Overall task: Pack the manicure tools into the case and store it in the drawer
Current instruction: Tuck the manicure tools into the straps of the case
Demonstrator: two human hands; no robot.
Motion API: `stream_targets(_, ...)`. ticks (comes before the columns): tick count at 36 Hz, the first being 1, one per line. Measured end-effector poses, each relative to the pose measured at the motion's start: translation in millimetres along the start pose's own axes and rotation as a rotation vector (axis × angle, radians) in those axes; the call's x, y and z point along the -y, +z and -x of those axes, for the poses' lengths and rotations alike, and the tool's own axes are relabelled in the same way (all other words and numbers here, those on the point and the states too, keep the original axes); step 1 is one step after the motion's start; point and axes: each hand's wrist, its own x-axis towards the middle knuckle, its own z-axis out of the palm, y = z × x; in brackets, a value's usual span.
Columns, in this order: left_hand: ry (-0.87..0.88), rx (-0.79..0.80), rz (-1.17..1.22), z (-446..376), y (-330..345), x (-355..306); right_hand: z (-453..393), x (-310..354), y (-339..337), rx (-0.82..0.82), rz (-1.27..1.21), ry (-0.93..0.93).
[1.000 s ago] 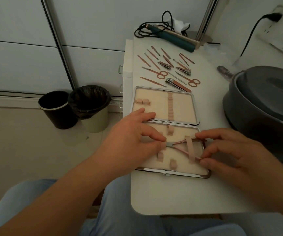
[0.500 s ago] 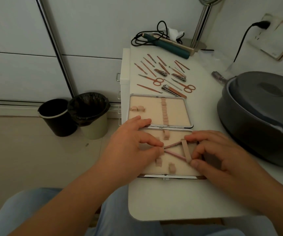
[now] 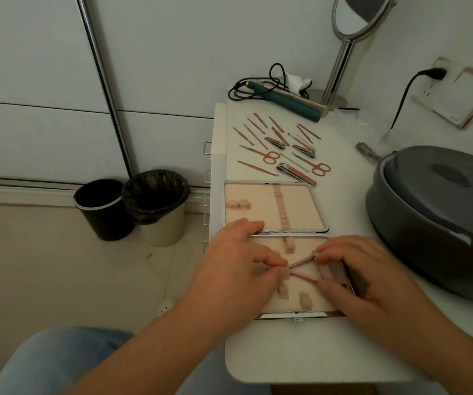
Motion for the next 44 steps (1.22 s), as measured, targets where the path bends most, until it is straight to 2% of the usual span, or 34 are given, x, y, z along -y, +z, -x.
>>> stream_targets(6,0.048,0.051,0.016,-0.5,-10.2,2.0,-0.1,1.4,0.6,-0.010,-0.005,0.021)
stream_targets(9,0.066,-0.004,0.082,-0.7,-16.0,4.1,1.8,1.0,-1.9,0.002,-0.013,0.031)
stream_targets(13,0.134,-0.115,0.011,-3.1,-20.3,10.1,7.8,-0.1,-7.5,0.031,-0.022,0.065)
stream_targets(21,0.214,-0.140,-0.020,-5.6,-14.7,20.5,0.3,7.1,-19.0,0.081,-0.050,0.132)
stream_targets(25,0.209,-0.150,0.027,-4.3,-11.0,25.1,-34.2,7.3,-17.4,-0.024,-0.113,0.192)
stream_targets(31,0.197,-0.130,0.034,-5.4,-11.8,26.2,-122.5,-13.6,8.5,-0.107,0.158,0.318)
stream_targets(34,0.195,-0.127,0.023,-6.5,-13.4,25.0,-153.5,-24.8,14.9,-0.125,0.211,0.411)
stream_targets(40,0.237,-0.095,-0.003,-8.8,-17.6,26.4,-175.7,-37.4,17.2,0.034,0.360,0.562)
stream_targets(44,0.260,-0.108,-0.030,-9.9,-19.0,26.1,-173.1,-39.8,16.7,0.025,0.307,0.579)
